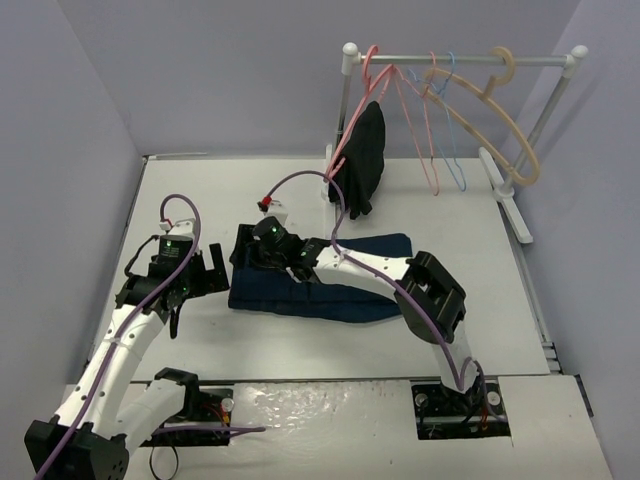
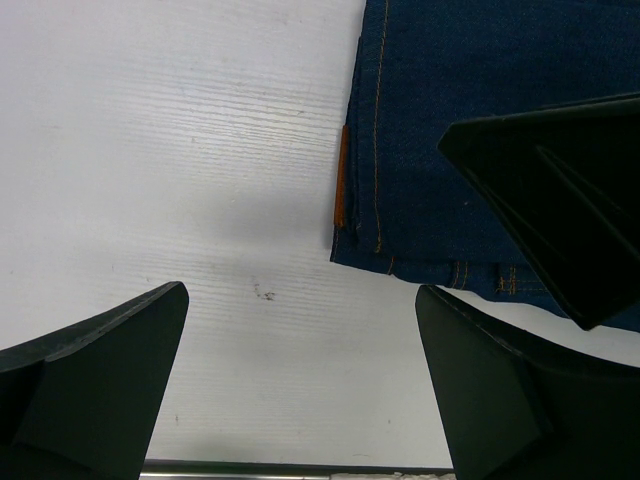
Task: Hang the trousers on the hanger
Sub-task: Fold the trousers at the center of the board.
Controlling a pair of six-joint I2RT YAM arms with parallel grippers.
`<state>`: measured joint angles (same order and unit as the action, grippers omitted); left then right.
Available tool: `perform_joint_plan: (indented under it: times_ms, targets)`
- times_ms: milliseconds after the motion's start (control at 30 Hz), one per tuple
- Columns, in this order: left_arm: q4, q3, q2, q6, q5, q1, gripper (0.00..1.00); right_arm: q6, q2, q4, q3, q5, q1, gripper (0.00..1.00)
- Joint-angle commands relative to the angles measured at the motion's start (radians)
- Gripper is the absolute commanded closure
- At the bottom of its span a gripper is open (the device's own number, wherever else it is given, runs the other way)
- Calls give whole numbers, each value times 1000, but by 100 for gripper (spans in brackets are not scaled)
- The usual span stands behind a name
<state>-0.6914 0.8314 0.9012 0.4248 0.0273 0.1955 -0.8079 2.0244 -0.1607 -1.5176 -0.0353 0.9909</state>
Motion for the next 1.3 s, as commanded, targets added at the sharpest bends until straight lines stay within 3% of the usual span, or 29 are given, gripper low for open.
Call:
perform_joint_plan:
  times_ms: [0,233,500,633,800,1100,1267]
  targets:
    - [27,47,-1,-5,-6,4,3,139,-148,40,-18,-34,-16,36]
    - [143,85,72,85,-167,23,8,165,-452,52,352,-45,-155,41]
    - [334,120,338,192,-173,105,10,112,-708,49,720,4,-382,50]
    - [424,71,449,265,-178,107,11,92,-801,37,896,26,-516,56]
    - [473,-1,538,330,-142,107,11,85,-843,32,1044,61,-650,58]
    - [265,-30,661,420,25,55,12,46,-720,-34,1134,116,-621,60]
    - [198,-80,557,421,45,-106,12,-9,-711,-42,1120,84,-465,60]
